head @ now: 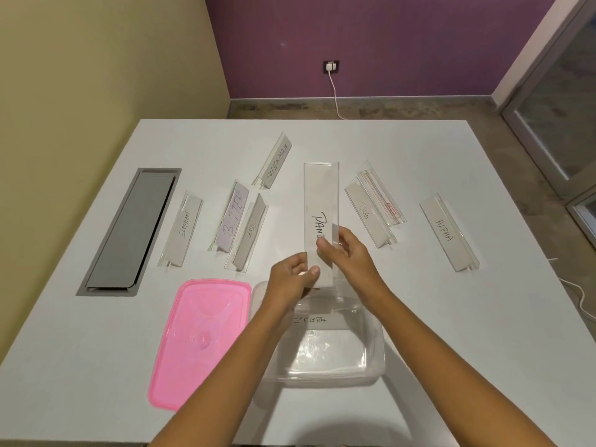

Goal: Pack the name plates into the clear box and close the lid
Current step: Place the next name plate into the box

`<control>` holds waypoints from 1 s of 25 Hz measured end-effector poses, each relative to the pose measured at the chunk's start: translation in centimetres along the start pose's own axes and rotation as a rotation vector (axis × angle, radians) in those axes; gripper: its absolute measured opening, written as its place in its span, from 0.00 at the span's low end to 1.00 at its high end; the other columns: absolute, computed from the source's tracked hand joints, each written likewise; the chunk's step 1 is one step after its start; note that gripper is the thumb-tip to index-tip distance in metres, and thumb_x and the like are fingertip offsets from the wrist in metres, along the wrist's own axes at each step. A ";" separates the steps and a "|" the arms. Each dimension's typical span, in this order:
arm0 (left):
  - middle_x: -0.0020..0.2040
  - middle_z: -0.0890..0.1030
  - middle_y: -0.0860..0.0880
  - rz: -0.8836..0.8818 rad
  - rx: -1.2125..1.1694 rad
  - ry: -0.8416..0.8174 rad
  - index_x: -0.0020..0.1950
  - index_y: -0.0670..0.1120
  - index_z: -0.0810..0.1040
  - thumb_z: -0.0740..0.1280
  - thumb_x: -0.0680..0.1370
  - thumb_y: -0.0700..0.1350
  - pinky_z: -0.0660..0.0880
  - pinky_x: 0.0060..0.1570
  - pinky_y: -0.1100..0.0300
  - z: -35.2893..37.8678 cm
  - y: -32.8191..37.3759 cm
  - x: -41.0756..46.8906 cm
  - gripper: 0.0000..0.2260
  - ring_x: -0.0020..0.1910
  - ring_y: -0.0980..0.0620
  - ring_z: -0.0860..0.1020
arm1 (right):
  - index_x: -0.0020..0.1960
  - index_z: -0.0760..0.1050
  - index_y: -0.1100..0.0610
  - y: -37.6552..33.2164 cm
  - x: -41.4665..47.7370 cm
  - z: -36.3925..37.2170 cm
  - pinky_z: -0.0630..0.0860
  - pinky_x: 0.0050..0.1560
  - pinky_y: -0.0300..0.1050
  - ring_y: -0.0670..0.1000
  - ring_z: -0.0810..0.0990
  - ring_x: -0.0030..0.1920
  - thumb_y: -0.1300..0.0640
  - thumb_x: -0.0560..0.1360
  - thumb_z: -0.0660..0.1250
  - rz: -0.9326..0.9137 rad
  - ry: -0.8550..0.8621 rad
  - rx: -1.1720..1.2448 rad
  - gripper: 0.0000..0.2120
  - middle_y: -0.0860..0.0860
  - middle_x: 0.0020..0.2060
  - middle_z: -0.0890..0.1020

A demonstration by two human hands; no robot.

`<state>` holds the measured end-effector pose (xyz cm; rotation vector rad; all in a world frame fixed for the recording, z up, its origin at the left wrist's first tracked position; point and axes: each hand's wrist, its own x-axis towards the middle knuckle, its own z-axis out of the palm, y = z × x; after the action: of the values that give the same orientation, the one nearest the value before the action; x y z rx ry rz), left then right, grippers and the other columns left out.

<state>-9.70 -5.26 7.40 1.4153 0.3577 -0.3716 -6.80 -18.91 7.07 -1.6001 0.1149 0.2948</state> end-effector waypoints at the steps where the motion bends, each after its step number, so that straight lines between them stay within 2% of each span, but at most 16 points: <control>1: 0.31 0.82 0.58 -0.005 -0.006 -0.027 0.51 0.46 0.79 0.66 0.75 0.34 0.75 0.39 0.65 0.1 -0.2 -0.4 0.09 0.30 0.61 0.77 | 0.62 0.73 0.51 0.0 -0.1 -0.3 0.74 0.60 0.42 0.43 0.79 0.58 0.48 0.74 0.69 -0.002 -0.055 -0.007 0.19 0.46 0.58 0.81; 3: 0.39 0.82 0.54 0.022 0.075 -0.041 0.56 0.44 0.78 0.69 0.74 0.36 0.75 0.40 0.64 -0.2 -0.4 -0.9 0.11 0.37 0.55 0.79 | 0.58 0.76 0.50 0.2 -0.5 -1.1 0.74 0.56 0.40 0.41 0.80 0.55 0.49 0.74 0.69 -0.017 -0.116 -0.065 0.15 0.44 0.54 0.82; 6: 0.53 0.79 0.53 0.275 0.549 0.155 0.63 0.49 0.73 0.71 0.72 0.38 0.73 0.47 0.66 -2.0 -0.4 -1.1 0.20 0.49 0.54 0.78 | 0.62 0.75 0.48 0.8 -1.2 -2.6 0.77 0.56 0.45 0.47 0.81 0.54 0.49 0.71 0.72 0.023 -0.120 -0.202 0.20 0.47 0.57 0.81; 7: 0.55 0.77 0.53 0.366 0.672 0.240 0.65 0.50 0.70 0.70 0.73 0.37 0.72 0.49 0.64 -2.9 -0.4 -1.3 0.22 0.52 0.55 0.76 | 0.63 0.74 0.48 0.9 -1.5 -3.1 0.78 0.53 0.43 0.47 0.80 0.52 0.49 0.70 0.73 0.030 -0.123 -0.311 0.22 0.46 0.57 0.80; 9: 0.59 0.75 0.51 0.467 0.759 0.367 0.66 0.50 0.69 0.66 0.75 0.35 0.70 0.53 0.61 -4.7 -0.8 -1.6 0.22 0.55 0.53 0.74 | 0.64 0.72 0.48 1.5 -2.2 -3.8 0.76 0.50 0.39 0.46 0.78 0.48 0.48 0.69 0.74 -0.014 -0.191 -0.623 0.26 0.44 0.56 0.78; 11: 0.61 0.76 0.47 0.430 0.775 0.433 0.66 0.49 0.71 0.62 0.77 0.32 0.71 0.53 0.60 -6.6 -1.8 -1.8 0.20 0.56 0.51 0.76 | 0.66 0.69 0.50 2.4 -2.9 -3.8 0.75 0.55 0.44 0.46 0.77 0.50 0.48 0.70 0.73 -0.076 -0.322 -0.877 0.27 0.46 0.57 0.77; 14: 0.62 0.78 0.44 0.230 0.777 0.388 0.67 0.47 0.73 0.61 0.78 0.33 0.72 0.54 0.60 -8.2 -3.4 -2.0 0.19 0.54 0.49 0.79 | 0.69 0.65 0.52 3.7 -3.3 -2.8 0.72 0.60 0.47 0.50 0.74 0.60 0.49 0.73 0.69 -0.122 -0.433 -1.072 0.28 0.49 0.61 0.74; 16: 0.63 0.78 0.44 0.132 0.751 0.339 0.67 0.47 0.73 0.63 0.78 0.36 0.72 0.59 0.57 -8.2 -4.2 -2.1 0.18 0.57 0.47 0.79 | 0.71 0.64 0.54 4.6 -3.0 -1.9 0.73 0.59 0.49 0.53 0.73 0.61 0.51 0.74 0.67 -0.164 -0.465 -1.204 0.27 0.51 0.63 0.72; 18: 0.62 0.80 0.45 0.108 0.722 0.333 0.66 0.46 0.74 0.63 0.79 0.37 0.71 0.60 0.56 -8.1 -4.7 -2.1 0.16 0.59 0.46 0.78 | 0.71 0.63 0.56 5.5 -2.5 -0.9 0.74 0.55 0.51 0.56 0.74 0.59 0.54 0.75 0.66 -0.181 -0.492 -1.304 0.26 0.54 0.63 0.72; 22: 0.57 0.82 0.44 0.101 0.725 0.355 0.65 0.46 0.75 0.63 0.79 0.37 0.69 0.53 0.62 -8.3 -4.7 -1.8 0.16 0.57 0.46 0.78 | 0.69 0.64 0.59 7.2 -1.8 0.1 0.76 0.52 0.53 0.58 0.74 0.58 0.56 0.76 0.66 -0.174 -0.515 -1.411 0.24 0.56 0.62 0.72; 25: 0.58 0.82 0.44 0.095 0.706 0.346 0.66 0.46 0.75 0.63 0.79 0.37 0.69 0.53 0.63 -8.5 -5.0 -1.7 0.16 0.57 0.46 0.78 | 0.66 0.66 0.60 8.0 -1.6 0.2 0.77 0.49 0.54 0.58 0.74 0.57 0.59 0.76 0.64 -0.177 -0.492 -1.440 0.20 0.57 0.61 0.73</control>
<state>-13.61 2.65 2.74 2.1921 0.4616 -0.1730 -10.43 -19.29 -0.25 -2.8504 -0.7874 0.7067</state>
